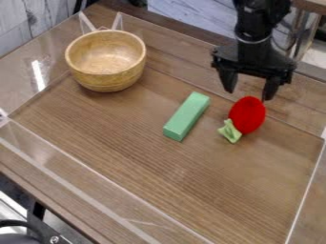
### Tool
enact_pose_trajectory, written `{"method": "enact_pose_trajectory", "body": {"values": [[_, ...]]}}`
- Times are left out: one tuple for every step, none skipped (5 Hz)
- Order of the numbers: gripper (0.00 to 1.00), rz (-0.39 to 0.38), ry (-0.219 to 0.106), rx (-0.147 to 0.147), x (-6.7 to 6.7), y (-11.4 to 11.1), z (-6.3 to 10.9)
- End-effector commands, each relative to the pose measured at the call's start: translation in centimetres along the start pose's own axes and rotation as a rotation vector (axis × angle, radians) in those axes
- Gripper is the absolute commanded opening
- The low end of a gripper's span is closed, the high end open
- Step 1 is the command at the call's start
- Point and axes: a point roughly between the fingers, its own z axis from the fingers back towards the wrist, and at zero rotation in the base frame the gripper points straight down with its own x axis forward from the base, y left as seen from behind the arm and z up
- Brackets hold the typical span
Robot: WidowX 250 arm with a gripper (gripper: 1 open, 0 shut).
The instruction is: Move the red fruit to the right
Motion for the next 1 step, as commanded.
{"method": "enact_pose_trajectory", "body": {"values": [[1.0, 0.008, -0.09, -0.021, 0.71, -1.59, 2.55]]}}
